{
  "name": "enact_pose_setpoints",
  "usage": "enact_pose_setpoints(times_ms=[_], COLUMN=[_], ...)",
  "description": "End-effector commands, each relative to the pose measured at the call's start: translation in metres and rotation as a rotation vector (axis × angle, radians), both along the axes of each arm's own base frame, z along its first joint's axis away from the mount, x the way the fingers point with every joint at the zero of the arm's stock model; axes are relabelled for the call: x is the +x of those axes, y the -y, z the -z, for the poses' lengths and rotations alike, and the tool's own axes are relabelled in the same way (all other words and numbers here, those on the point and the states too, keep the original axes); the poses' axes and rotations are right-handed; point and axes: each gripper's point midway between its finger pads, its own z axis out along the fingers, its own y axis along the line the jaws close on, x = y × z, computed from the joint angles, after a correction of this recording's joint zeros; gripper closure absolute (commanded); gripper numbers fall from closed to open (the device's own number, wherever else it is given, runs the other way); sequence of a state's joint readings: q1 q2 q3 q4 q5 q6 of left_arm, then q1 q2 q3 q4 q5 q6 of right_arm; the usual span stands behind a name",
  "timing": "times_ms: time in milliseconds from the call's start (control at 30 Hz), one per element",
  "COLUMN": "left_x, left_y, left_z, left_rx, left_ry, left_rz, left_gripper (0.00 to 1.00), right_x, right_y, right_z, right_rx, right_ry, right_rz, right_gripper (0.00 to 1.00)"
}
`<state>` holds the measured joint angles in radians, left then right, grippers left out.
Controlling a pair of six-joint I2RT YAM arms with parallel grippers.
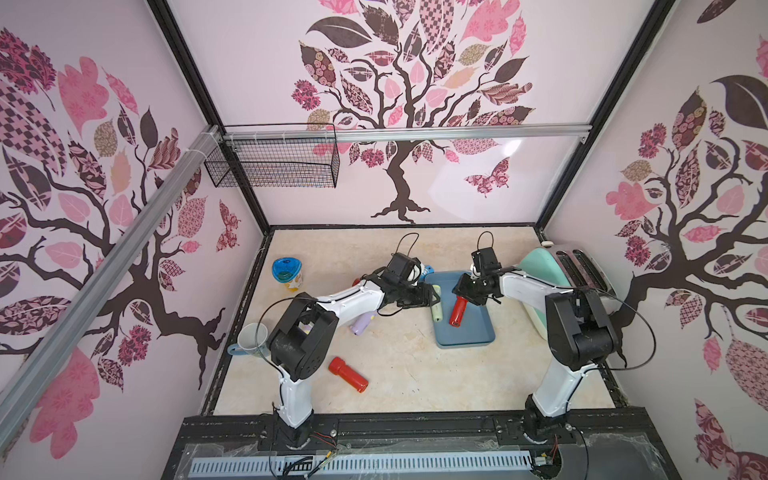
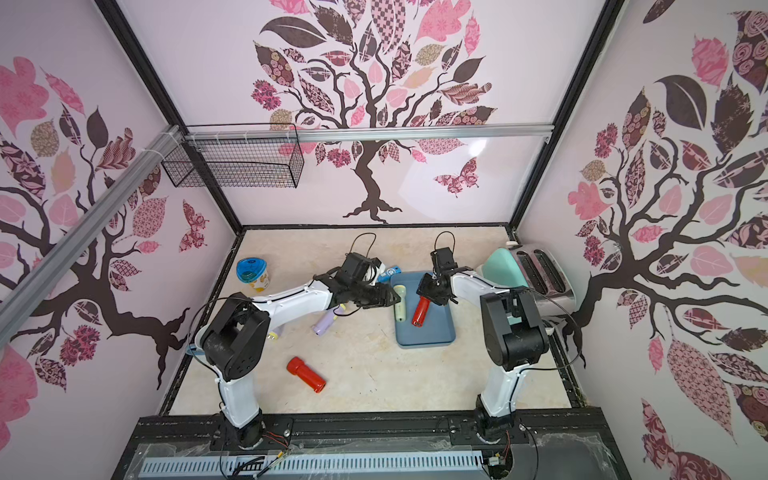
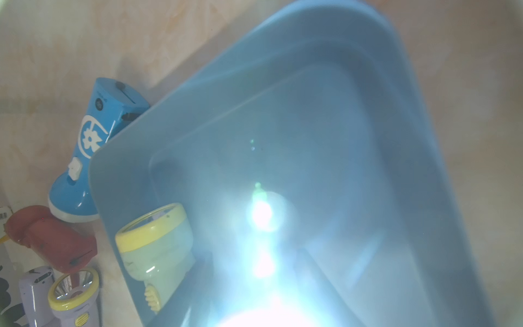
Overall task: Put the flashlights into the storage boxes
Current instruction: Place the flashlight at the storage box.
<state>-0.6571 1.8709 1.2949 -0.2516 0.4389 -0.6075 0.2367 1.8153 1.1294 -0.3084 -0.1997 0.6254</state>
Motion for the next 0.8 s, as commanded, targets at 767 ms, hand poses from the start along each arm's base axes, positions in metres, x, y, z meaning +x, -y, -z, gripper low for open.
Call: enact_pose_setpoints(times_ms=[767], left_x=[-0.004], left_y=[-0.032], left_z=[0.001], left_rx=[0.04], left_ry=[0.02], left_rz=[-0.074], left_gripper=[0.44], right_x=[-0.055], right_y=[-0.025], right_z=[-0.022], right_rx=[0.143], right_ry=[0.066], right_rz=[-0.08], right_gripper=[0.44])
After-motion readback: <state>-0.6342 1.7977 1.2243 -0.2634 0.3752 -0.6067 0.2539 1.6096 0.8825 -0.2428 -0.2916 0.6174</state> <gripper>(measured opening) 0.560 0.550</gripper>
